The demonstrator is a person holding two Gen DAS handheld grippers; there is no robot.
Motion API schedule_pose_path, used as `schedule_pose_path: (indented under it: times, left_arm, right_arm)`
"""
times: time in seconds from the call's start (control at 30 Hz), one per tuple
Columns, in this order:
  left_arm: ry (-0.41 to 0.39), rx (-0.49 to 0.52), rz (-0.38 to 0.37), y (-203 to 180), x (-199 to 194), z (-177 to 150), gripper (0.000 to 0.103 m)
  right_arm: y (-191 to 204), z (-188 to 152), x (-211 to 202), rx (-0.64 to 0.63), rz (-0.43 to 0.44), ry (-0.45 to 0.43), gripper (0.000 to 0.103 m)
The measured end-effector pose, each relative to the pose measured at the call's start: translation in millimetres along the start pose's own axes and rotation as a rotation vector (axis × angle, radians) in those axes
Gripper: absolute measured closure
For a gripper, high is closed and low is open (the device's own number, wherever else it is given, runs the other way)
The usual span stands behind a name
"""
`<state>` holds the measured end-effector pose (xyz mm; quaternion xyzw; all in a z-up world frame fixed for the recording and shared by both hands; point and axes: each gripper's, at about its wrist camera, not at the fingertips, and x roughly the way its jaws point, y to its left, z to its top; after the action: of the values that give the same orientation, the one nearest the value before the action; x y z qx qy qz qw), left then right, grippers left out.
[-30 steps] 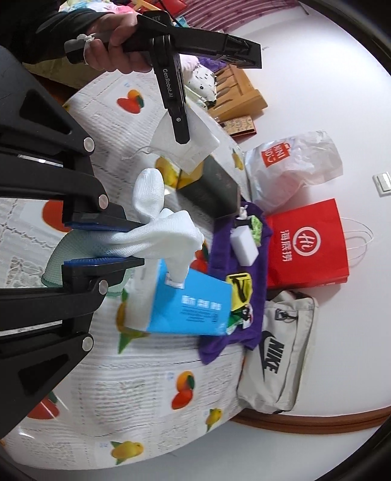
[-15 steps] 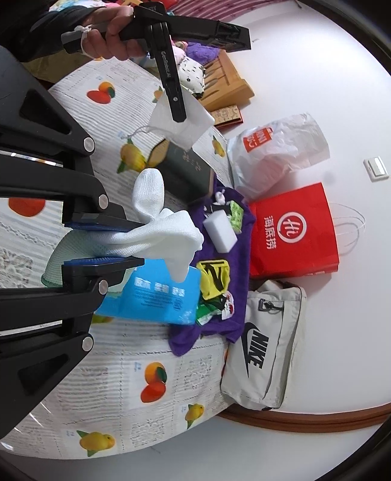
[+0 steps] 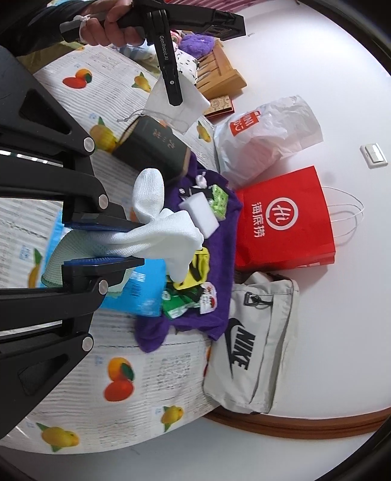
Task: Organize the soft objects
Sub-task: 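Carry the white gloves with the right tool while the left tool carries the mesh strip toward the purple towel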
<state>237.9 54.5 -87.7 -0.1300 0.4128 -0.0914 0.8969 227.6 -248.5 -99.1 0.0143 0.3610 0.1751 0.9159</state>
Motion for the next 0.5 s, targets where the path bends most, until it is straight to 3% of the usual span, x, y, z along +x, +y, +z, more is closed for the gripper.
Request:
schedule_pose_path:
  times: [0.5]
  left_arm:
    - [0.014, 0.03, -0.035, -12, 36, 55, 0.095]
  right_arm:
    - [-21, 70, 56, -0.039, -0.043, -0.018, 0.089]
